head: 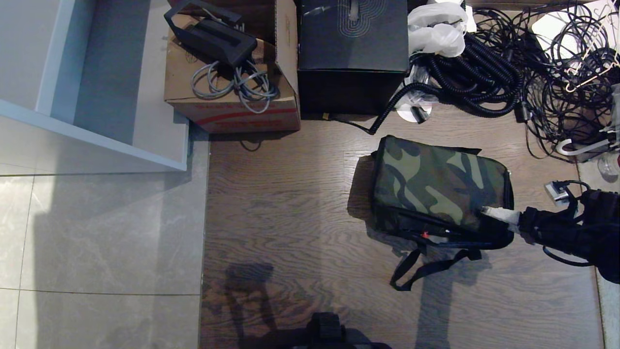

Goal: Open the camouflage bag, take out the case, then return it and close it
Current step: Open the top of the storage box

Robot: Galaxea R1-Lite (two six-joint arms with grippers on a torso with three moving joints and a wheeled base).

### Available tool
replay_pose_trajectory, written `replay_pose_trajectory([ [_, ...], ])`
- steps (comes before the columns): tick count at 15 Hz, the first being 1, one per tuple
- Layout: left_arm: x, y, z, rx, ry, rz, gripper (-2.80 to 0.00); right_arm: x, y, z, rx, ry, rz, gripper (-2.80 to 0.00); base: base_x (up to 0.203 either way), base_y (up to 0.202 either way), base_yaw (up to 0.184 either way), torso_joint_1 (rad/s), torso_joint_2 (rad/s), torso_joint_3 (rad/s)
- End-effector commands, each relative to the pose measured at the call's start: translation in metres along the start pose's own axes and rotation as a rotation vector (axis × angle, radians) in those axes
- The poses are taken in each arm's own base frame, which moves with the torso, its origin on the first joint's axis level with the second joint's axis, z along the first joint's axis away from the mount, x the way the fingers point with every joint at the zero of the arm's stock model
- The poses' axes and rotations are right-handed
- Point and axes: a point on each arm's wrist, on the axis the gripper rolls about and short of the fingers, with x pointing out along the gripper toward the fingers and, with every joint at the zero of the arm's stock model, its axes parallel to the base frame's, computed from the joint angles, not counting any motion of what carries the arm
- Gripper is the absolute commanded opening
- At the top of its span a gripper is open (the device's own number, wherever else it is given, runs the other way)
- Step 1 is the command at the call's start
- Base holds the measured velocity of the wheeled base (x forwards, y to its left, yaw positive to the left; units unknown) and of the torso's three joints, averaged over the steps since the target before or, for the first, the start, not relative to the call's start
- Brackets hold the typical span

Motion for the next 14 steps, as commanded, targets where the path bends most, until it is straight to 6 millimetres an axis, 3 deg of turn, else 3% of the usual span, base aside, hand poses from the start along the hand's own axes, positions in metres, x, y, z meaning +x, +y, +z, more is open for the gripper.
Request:
replay_pose_trajectory([
  [1, 0.0, 0.0, 0.0, -0.001, 0.0, 0.001, -2.8, -0.002, 0.003, 0.004, -0.014, -0.009, 0.01, -2.8, 0.0, 0.0, 0.0, 0.0, 0.0, 0.0],
  [14, 0.0, 0.0, 0.0, -0.001, 0.0, 0.001, -2.8, -0.014, 0.022, 0.042, -0.238, -0.178, 0.054, -2.8, 0.0, 0.0, 0.0, 0.0, 0.0, 0.0],
])
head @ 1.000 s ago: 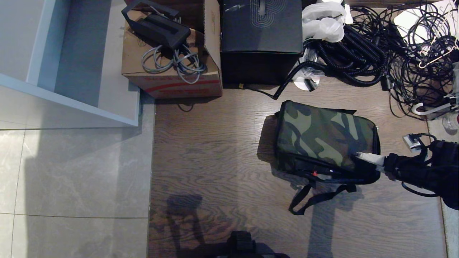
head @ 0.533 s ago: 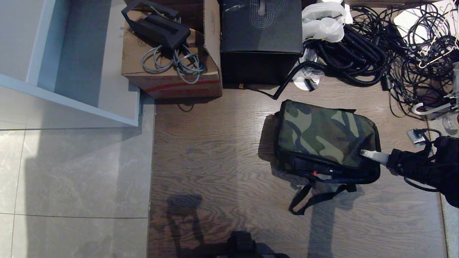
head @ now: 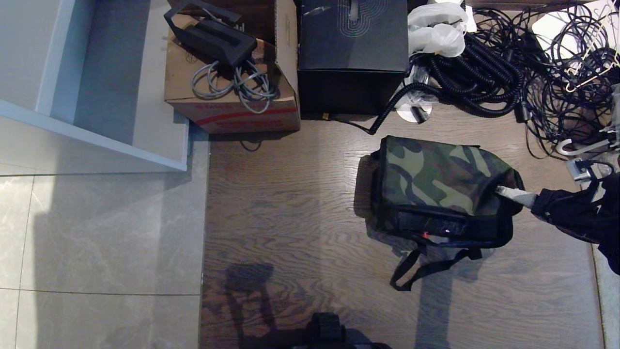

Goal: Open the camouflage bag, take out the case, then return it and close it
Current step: Open the top of the storage box

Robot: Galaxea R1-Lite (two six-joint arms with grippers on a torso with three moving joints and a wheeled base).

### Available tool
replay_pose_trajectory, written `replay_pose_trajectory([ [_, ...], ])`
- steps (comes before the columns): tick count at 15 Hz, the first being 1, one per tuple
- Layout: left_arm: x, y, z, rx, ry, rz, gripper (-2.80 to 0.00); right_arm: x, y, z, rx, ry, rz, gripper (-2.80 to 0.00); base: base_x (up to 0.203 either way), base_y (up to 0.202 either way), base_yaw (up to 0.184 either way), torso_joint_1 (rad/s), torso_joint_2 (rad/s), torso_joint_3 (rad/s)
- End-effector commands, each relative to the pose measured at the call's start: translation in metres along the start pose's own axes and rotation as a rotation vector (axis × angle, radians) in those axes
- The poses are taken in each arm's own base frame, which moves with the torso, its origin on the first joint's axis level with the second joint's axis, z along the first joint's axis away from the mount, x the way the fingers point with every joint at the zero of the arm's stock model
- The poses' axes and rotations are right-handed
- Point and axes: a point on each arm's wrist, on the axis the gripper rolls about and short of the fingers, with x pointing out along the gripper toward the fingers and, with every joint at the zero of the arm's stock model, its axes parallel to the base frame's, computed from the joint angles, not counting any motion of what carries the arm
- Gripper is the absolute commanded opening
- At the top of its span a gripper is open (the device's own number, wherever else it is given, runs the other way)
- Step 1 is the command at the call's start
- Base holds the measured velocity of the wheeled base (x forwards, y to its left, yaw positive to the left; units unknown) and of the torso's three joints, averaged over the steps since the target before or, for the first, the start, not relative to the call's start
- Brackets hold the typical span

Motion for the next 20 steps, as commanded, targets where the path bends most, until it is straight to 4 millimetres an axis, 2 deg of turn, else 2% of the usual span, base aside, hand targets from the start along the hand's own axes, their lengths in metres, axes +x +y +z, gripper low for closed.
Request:
replay_pose_trajectory([
  [1, 0.0, 0.0, 0.0, 0.0, 0.0, 0.0, -2.8, -0.002, 0.0, 0.011, -0.057, -0.043, 0.01, -2.8, 0.0, 0.0, 0.0, 0.0, 0.0, 0.0],
  [6, 0.0, 0.0, 0.0, 0.0, 0.0, 0.0, -2.8, -0.002, 0.001, 0.037, 0.017, -0.118, 0.012, -2.8, 0.0, 0.0, 0.0, 0.0, 0.0, 0.0],
  [10, 0.0, 0.0, 0.0, 0.0, 0.0, 0.0, -2.8, 0.001, 0.002, 0.049, 0.087, -0.176, -0.015, -2.8, 0.0, 0.0, 0.0, 0.0, 0.0, 0.0],
  [13, 0.0, 0.0, 0.0, 0.0, 0.0, 0.0, -2.8, 0.001, 0.007, 0.058, 0.206, -0.204, 0.017, -2.8, 0.0, 0.0, 0.0, 0.0, 0.0, 0.0],
  [14, 0.0, 0.0, 0.0, 0.0, 0.0, 0.0, -2.8, 0.001, 0.009, 0.061, 0.211, -0.22, 0.032, 0.0, 0.0, 0.0, 0.0, 0.0, 0.0, 0.0],
  [20, 0.0, 0.0, 0.0, 0.0, 0.0, 0.0, -2.8, 0.004, 0.015, 0.086, 0.21, -0.329, 0.05, 0.0, 0.0, 0.0, 0.0, 0.0, 0.0, 0.0],
])
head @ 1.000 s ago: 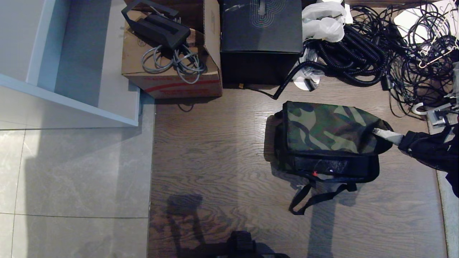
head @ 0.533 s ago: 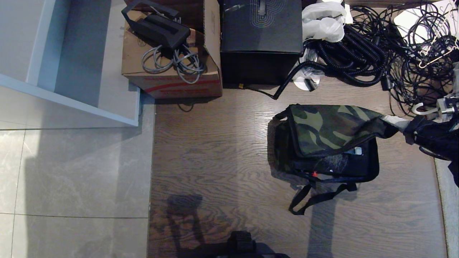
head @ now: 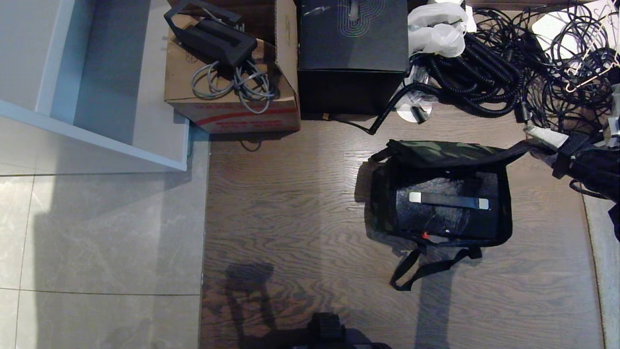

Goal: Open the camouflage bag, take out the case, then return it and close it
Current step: Open the top of the storage box, then grip the handle

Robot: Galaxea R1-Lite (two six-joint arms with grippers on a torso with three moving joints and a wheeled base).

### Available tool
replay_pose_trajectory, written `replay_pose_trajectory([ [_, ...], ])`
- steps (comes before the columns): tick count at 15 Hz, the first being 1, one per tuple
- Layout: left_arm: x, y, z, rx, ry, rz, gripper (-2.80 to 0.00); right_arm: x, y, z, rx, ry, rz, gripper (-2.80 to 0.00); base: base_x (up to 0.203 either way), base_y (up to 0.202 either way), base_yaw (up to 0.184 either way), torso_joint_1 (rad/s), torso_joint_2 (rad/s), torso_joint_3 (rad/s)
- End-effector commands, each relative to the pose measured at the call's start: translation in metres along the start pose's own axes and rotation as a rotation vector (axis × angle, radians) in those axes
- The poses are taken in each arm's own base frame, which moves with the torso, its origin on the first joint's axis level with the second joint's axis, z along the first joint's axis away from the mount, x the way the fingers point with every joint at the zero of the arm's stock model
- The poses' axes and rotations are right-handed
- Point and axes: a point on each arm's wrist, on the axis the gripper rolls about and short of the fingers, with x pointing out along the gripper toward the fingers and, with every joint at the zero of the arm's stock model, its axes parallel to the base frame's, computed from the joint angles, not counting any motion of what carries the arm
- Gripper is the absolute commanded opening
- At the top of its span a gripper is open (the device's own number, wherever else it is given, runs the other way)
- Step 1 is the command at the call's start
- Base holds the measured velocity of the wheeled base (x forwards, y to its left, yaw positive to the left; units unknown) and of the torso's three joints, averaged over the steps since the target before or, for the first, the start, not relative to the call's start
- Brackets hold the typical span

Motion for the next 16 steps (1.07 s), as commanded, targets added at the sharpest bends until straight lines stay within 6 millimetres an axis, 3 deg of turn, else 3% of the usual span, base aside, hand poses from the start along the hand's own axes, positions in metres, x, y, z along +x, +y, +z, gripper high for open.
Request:
replay_pose_trajectory([
  [1, 0.0, 0.0, 0.0, -0.001, 0.001, 0.0, -2.8, 0.005, 0.005, 0.012, -0.022, -0.059, 0.016, 0.0, 0.0, 0.0, 0.0, 0.0, 0.0, 0.0],
  [6, 0.0, 0.0, 0.0, -0.001, 0.0, 0.0, -2.8, 0.004, 0.015, 0.044, -0.106, -0.15, 0.05, 0.0, 0.0, 0.0, 0.0, 0.0, 0.0, 0.0],
  [11, 0.0, 0.0, 0.0, -0.001, 0.0, 0.0, -2.8, -0.007, 0.03, 0.045, -0.088, -0.138, 0.029, 0.0, 0.0, 0.0, 0.0, 0.0, 0.0, 0.0],
  [12, 0.0, 0.0, 0.0, -0.001, 0.0, 0.0, -2.8, -0.01, 0.034, 0.044, -0.078, -0.129, 0.023, -2.8, 0.0, 0.0, 0.0, 0.0, 0.0, 0.0],
  [16, 0.0, 0.0, 0.0, -0.001, 0.0, 0.0, -2.8, -0.032, 0.044, 0.017, 0.049, 0.02, -0.044, -2.8, 0.0, 0.0, 0.0, 0.0, 0.0, 0.0],
])
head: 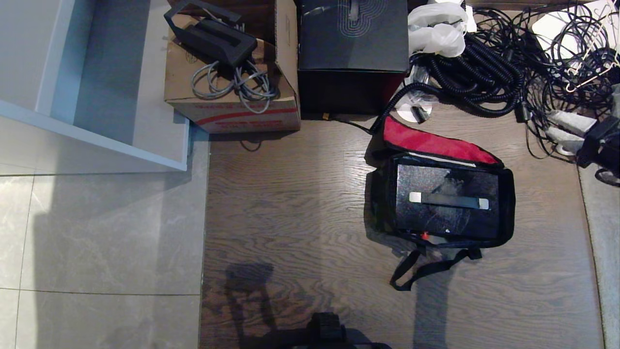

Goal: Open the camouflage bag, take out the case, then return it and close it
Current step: Grip the handle

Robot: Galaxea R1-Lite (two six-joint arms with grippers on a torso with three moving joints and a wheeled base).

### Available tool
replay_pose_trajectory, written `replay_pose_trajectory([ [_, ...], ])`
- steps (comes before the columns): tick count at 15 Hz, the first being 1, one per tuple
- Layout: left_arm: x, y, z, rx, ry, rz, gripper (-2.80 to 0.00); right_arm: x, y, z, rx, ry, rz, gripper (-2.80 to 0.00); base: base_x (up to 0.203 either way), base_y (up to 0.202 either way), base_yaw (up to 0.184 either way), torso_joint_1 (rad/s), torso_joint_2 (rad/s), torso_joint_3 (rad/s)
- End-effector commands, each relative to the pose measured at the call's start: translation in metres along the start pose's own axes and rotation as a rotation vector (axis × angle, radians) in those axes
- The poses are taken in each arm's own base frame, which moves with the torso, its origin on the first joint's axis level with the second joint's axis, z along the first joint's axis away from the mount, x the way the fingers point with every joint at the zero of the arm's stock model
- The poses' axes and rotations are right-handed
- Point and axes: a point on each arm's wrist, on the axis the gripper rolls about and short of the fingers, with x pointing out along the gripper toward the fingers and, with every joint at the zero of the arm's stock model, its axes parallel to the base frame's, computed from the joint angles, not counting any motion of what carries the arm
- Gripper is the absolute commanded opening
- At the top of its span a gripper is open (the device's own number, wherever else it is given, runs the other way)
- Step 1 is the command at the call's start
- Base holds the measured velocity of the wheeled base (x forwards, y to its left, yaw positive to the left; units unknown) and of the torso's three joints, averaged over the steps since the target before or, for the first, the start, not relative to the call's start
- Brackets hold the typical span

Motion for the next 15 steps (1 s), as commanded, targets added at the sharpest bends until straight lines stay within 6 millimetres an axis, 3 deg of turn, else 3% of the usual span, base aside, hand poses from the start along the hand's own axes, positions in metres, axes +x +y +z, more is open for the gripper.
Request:
replay_pose_trajectory([
  [1, 0.0, 0.0, 0.0, 0.0, 0.0, 0.001, -2.8, -0.022, 0.018, -0.018, 0.045, 0.074, -0.037, -2.8, 0.0, 0.0, 0.0, 0.0, 0.0, 0.0],
  [5, 0.0, 0.0, 0.0, 0.0, 0.0, 0.001, -2.8, -0.07, 0.049, -0.06, -0.144, 0.192, -0.12, -2.8, 0.0, 0.0, 0.0, 0.0, 0.0, 0.0],
  [10, 0.0, 0.0, 0.0, 0.0, 0.0, 0.001, -2.8, -0.162, 0.093, -0.148, -0.478, 0.28, -0.292, -2.8, 0.0, 0.0, 0.0, 0.0, 0.0, 0.0],
  [15, 0.0, 0.0, 0.0, 0.0, 0.0, 0.001, -2.8, -0.202, 0.132, -0.193, -0.666, 0.261, -0.349, -2.8, 0.0, 0.0, 0.0, 0.0, 0.0, 0.0],
])
